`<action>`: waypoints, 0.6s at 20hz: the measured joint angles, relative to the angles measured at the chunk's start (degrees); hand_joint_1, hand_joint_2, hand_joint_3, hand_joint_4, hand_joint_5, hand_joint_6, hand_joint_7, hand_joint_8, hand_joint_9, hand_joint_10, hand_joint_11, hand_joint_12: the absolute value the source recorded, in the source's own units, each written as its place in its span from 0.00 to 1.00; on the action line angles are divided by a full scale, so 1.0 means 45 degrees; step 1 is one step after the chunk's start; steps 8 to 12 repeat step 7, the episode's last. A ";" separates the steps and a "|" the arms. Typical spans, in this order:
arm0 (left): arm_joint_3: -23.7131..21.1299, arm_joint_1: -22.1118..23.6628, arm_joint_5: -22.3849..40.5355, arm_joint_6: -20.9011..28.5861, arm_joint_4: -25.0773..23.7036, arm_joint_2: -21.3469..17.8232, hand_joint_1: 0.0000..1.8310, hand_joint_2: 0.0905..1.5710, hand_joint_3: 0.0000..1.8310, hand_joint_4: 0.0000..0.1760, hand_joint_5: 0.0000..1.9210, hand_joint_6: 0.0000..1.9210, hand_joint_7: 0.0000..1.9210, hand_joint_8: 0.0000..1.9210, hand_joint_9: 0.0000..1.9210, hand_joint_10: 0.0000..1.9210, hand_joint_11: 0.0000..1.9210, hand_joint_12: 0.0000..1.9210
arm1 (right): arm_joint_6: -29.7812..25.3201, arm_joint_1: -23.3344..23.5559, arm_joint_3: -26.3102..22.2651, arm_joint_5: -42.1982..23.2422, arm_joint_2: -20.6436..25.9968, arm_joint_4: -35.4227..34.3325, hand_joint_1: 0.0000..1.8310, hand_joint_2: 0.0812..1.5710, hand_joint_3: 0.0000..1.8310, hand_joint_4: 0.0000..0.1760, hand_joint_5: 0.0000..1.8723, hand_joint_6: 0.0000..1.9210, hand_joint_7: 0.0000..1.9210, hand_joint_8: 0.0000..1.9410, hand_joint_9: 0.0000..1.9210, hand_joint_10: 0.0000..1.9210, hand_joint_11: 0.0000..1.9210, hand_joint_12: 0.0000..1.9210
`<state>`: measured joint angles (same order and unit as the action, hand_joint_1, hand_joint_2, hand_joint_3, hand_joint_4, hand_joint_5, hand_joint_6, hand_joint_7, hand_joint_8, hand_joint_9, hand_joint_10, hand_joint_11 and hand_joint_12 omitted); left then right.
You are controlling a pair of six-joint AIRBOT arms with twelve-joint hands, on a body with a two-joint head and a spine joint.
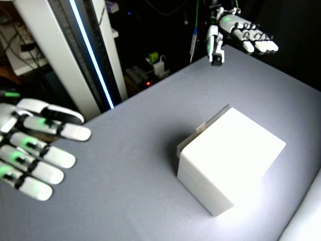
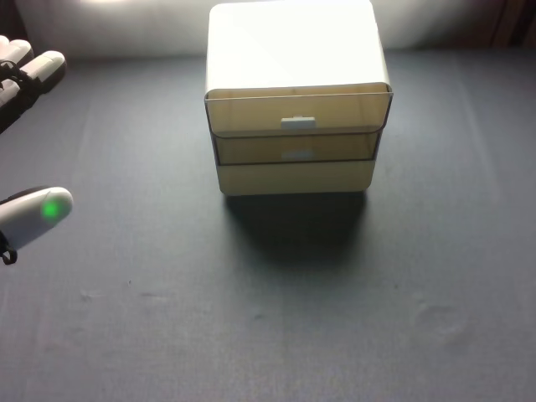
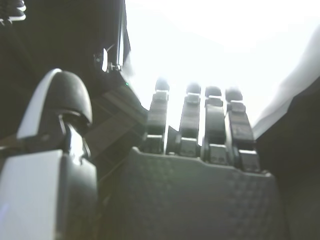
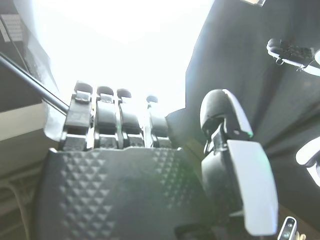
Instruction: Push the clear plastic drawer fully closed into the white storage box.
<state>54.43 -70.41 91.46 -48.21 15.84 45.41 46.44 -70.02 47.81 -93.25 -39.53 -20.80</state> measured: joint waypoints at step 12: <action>-0.0039 0.0214 0.0078 -0.0112 -0.0073 -0.0160 0.00 0.81 0.01 0.95 0.00 0.00 0.00 0.00 0.00 0.00 0.00 0.00 | 0.0000 0.0000 -0.0141 -0.0063 0.0520 0.0345 0.20 0.81 0.00 0.15 0.00 0.00 0.00 0.00 0.00 0.00 0.00 0.00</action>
